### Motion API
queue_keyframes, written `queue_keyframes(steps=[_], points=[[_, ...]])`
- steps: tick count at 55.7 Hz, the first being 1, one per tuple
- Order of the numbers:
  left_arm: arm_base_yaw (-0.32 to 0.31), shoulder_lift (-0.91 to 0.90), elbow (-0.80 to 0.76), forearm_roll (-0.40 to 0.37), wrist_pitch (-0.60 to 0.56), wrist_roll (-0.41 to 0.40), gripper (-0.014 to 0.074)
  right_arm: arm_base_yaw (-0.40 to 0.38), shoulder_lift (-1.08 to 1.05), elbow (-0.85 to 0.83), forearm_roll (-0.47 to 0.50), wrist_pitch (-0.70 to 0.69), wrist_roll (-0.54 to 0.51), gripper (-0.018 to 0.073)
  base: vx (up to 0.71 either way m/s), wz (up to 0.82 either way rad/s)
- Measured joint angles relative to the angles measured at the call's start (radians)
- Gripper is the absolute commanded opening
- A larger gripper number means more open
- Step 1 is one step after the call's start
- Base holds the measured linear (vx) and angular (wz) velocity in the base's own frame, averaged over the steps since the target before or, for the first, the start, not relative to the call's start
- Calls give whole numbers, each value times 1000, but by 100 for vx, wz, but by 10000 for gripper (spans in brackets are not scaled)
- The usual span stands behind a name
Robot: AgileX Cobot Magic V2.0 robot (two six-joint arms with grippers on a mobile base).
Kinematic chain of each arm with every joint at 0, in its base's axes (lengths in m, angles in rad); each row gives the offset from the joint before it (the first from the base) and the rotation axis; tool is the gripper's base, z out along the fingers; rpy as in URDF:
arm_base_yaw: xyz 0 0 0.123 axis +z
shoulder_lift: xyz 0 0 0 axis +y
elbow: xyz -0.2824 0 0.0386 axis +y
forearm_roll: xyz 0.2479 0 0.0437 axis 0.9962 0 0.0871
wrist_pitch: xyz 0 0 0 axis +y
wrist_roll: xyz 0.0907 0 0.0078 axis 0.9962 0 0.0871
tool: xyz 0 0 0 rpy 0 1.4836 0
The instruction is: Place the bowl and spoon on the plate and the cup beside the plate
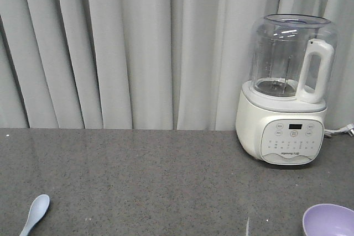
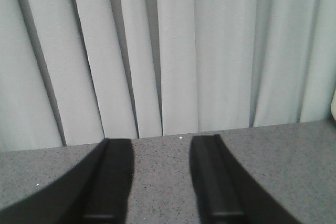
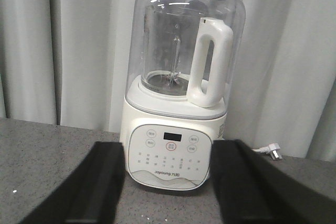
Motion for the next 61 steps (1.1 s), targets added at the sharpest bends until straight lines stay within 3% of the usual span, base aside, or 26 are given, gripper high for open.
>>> queue_keyframes(steps=[3, 8, 9, 16, 35, 52, 61], points=[[0, 0, -2, 0, 30, 0, 654, 0, 0, -1, 0, -6, 0, 667, 0, 0], [1, 21, -3, -1, 120, -12, 658, 0, 0, -1, 0, -9, 0, 689, 0, 0], [22, 100, -11, -1, 238, -16, 630, 0, 0, -2, 0, -9, 0, 675, 0, 0], [54, 244, -42, -1, 376, -16, 589, 0, 0, -2, 0, -9, 0, 648, 0, 0], [61, 620, -210, -3, 587, -16, 569, 0, 0, -2, 0, -9, 0, 542, 0, 0], [61, 771, -258, -34, 604, -16, 567, 0, 1, -2, 2, -9, 0, 535, 0, 0], [61, 797, -268, -36, 595, -16, 468, 0, 9, -2, 2, -8, 0, 535, 0, 0]])
